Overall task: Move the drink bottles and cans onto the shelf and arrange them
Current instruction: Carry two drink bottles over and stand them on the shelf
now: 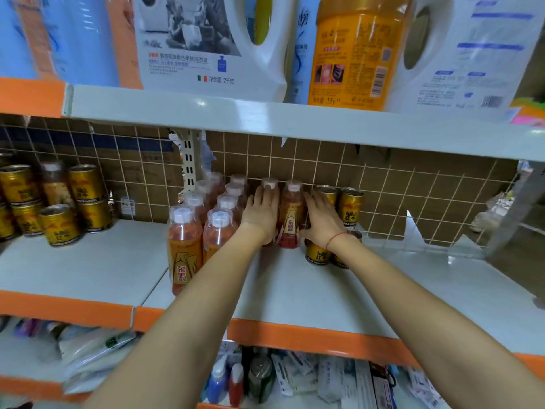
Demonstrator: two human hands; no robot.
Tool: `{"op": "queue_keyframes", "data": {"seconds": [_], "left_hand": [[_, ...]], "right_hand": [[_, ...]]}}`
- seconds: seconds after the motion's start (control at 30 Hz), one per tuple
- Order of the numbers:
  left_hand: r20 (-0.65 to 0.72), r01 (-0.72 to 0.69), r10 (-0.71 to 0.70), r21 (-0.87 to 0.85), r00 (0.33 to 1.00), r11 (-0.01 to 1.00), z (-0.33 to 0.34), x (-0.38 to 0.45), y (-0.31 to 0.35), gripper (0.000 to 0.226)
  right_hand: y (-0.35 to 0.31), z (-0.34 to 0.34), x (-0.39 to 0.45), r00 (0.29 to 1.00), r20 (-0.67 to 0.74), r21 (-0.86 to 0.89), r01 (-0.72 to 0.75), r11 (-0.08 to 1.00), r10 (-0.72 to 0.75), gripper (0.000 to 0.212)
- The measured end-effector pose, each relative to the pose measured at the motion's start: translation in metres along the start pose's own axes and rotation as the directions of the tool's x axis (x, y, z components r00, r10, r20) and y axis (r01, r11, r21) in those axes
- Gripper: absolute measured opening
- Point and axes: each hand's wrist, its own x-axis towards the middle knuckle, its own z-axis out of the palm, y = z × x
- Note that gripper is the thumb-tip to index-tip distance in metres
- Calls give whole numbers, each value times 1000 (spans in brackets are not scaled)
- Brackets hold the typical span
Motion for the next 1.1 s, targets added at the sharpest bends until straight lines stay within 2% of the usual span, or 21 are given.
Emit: {"op": "queue_keyframes", "data": {"seconds": [0.27,0.63,0.83,0.97,1.1], "left_hand": [[-42,-47,48,29,998,998,-4,-44,3,88],[-75,-120,124,55,989,991,-21,-109,-16,88],[-117,-158,174,132,978,979,-31,-170,-68,81],[-115,-90,110,167,987,982,-37,-218,-116,75],[-45,-8,18,216,999,976,-41,-270,-170,75]], "right_hand": [[-14,-6,-36,1000,18,-7,8,1000,-7,96],[-60,-17,-82,999,-33,-50,37,998,-39,92],[-107,-15,-109,992,-68,-73,99,992,-104,90],[-145,-6,-122,984,-64,-65,162,985,-166,86],[-198,4,-127,970,-69,-29,233,972,-234,84]]}}
